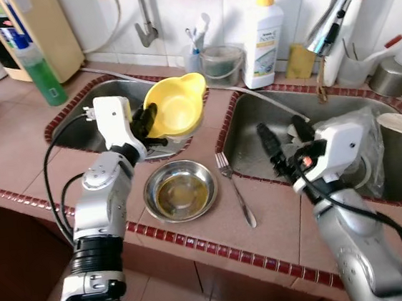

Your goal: Kitchen organization

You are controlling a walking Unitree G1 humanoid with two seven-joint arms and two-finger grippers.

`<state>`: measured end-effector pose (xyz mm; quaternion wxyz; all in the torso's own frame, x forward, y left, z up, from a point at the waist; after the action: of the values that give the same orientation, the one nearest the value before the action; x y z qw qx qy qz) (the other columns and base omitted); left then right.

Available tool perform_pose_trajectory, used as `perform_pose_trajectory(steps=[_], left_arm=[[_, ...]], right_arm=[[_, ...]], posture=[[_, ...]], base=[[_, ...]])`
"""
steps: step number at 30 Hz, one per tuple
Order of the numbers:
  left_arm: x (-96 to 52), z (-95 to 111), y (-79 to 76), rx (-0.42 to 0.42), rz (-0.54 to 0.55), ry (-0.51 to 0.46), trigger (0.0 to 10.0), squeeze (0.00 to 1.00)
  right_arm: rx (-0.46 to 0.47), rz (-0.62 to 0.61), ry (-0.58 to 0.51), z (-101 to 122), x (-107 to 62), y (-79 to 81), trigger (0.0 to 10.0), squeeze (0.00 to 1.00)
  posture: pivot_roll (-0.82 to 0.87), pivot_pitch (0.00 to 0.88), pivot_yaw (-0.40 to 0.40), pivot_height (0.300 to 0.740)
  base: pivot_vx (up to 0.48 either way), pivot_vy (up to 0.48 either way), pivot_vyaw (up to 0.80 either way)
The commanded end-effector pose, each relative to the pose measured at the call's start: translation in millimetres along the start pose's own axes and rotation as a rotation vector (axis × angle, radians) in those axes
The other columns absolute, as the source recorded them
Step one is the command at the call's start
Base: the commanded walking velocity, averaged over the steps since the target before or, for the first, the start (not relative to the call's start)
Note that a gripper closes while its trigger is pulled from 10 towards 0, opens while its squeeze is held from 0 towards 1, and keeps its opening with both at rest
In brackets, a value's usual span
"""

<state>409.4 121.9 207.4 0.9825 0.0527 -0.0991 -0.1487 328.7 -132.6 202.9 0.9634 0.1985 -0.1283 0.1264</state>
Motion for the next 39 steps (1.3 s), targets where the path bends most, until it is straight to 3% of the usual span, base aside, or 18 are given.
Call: perform_pose_trajectory(steps=[1, 13, 26, 39], left_arm=[[1.6, 10, 3.7, 0.016, 0.021, -0.043, 10.0, 0.0], [4.0, 5, 6.6, 0.003, 0.054, -0.031, 10.0, 0.0], [-7.4, -4, 3.3, -0.006, 0.056, -0.022, 10.0, 0.0], [-6.1, -7, -4.3, -0.025, 0.026, 0.002, 10.0, 0.0]], right_arm=[[-0.004, -0.013, -0.026, 3, 3.7, -1.9, 10.0, 0.0], [-0.04, -0.023, -0.079, 7, 13.8, -2.6, 10.0, 0.0], [-0.079, -0.079, -0.045, -8, 13.3, -11.7, 10.0, 0.0], [-0.096, -0.063, -0.014, -17, 14.6, -7.7, 10.0, 0.0]], posture=[[-0.05, 0.0, 0.019, 0.74], [-0.06, 0.0, 0.025, 0.74], [-0.05, 0.0, 0.024, 0.74], [-0.05, 0.0, 0.016, 0.74]], base=[[0.0, 0.0, 0.0], [0.0, 0.0, 0.0], [0.0, 0.0, 0.0], [0.0, 0.121, 0.0]])
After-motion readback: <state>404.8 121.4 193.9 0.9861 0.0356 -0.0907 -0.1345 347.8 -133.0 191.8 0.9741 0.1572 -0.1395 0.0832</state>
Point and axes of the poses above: a point about 5 cm out from each wrist's last joint towards the gripper, its own x axis pointing out of the wrist towards the gripper, its own z axis along the axis of the wrist's last joint, y = z × x, the point moved 5 cm from there along x, pointing out of the wrist towards the gripper, and after that the axes turned 15 degrees about x, right-handed, at the moved point
